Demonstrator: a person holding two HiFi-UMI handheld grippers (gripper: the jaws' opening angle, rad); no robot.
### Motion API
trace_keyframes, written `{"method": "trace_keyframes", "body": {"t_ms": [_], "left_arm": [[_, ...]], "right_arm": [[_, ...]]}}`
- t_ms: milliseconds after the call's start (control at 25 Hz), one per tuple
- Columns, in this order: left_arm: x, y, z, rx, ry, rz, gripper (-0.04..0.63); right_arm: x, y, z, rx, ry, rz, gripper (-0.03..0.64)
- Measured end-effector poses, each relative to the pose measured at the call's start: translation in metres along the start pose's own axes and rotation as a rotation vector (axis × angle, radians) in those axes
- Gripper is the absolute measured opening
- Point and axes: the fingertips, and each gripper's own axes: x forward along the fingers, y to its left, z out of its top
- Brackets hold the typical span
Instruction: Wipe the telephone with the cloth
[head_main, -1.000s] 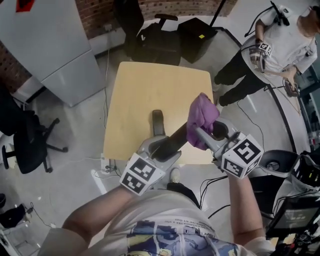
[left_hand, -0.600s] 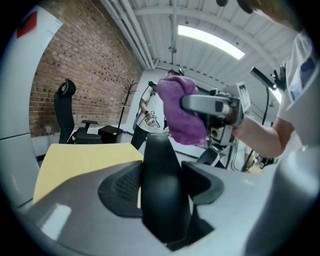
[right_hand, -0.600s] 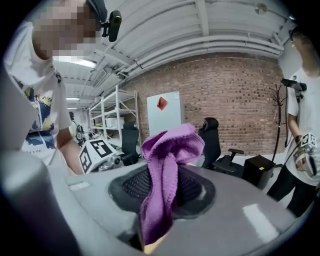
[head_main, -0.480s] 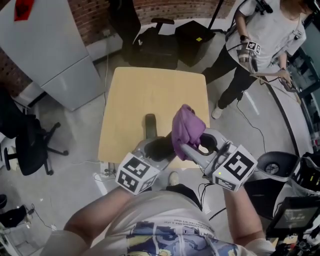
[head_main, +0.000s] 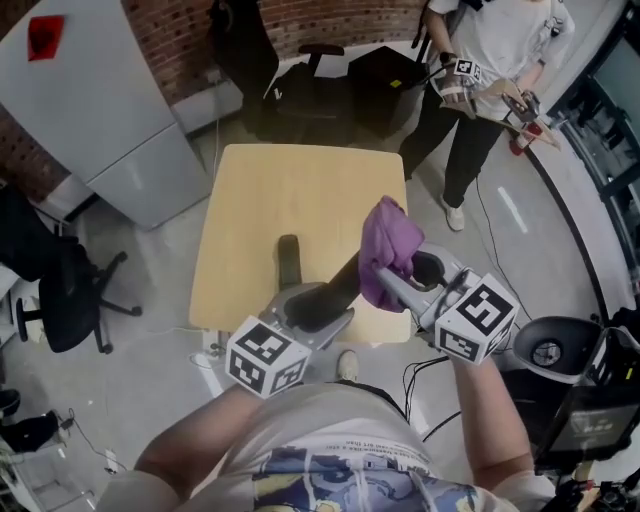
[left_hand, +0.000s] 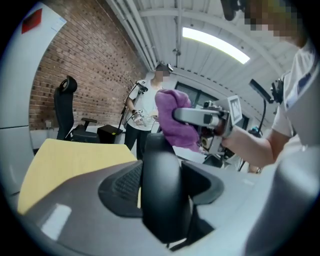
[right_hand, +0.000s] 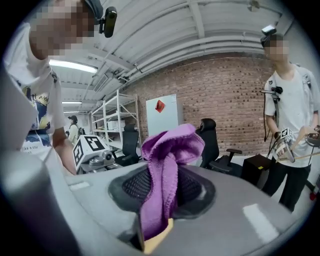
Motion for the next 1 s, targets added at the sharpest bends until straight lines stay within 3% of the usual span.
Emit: {"method": "trace_keyframes", "body": {"t_ms": [320,480,680,1000], "left_arm": [[0.008,-0.004,0.002,-0.074,-0.028,0.028,0.249],[0.004,-0.002,0.013,-0.174,-0.085,0.026,0.249],[-0.009,0.001,0.023,-0.299,-0.173,0.024,0.249],[-0.005,0.007,0.023,-0.419,-0.27,0.075,0.249]], "right_arm": [[-0.018,-0.058,-0.005,0.042,-0.044,-0.051,0.106],[-0.02,-0.077,-0.003,0.072,-0.056,-0.064,0.106],[-0.01,-0.064,-0.012,0.082,-0.037,0.008,0.106],[0.003,-0.037,-0.048,0.069,-0.022,0.139,0.106]]}}
